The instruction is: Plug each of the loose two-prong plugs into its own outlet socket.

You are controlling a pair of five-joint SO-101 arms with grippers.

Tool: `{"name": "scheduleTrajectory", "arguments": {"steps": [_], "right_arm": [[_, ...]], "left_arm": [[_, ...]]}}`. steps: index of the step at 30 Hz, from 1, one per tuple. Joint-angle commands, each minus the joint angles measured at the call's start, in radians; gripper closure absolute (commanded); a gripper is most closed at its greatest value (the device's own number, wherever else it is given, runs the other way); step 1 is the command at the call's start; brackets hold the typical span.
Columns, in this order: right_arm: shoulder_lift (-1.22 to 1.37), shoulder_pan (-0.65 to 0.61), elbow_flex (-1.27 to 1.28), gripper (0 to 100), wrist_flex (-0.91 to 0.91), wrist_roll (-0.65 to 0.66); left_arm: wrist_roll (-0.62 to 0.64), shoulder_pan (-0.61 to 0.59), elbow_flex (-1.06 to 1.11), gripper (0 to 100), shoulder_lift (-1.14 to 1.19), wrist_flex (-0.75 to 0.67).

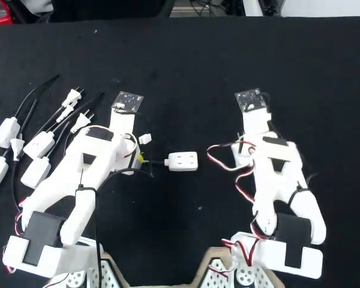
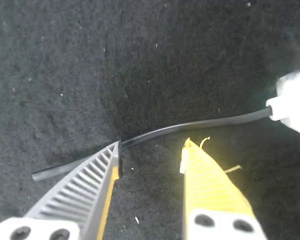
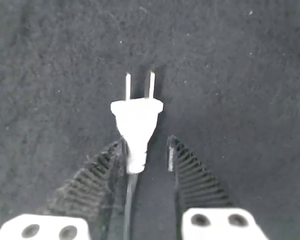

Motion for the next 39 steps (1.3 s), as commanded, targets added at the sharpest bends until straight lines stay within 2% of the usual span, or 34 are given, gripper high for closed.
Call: {"name": "scheduleTrajectory", "arguments": {"steps": [1,5,11,15,22,32,39], "right_arm": [[-0.004,0.049,-0.090,87.1,0.009,-0.003],[-0.004,0.037,-0.085,87.1,0.023,-0.014],[-0.010,-0.034,-0.127,87.1,0.173,-0.163],[-0.013,-0.084,-0.176,87.1,0.242,-0.189],[-0.004,-0.100,-0.148,87.1,0.163,-0.175],[-0.004,-0.069,-0.010,87.1,-0.107,0.054],[0.036,-0.040,0.002,87.1,-0.186,0.147]], "left_arm": [[-0.003,0.002,-0.018,80,-0.025,0.000],[-0.003,0.002,-0.018,80,-0.025,0.000],[-0.005,0.002,-0.018,80,-0.025,0.000],[-0.006,0.002,-0.018,80,-0.025,0.000],[-0.008,0.002,-0.018,80,-0.025,0.000],[-0.008,0.002,-0.027,80,-0.025,0.005],[-0.006,0.002,-0.027,80,-0.025,0.005]]}}
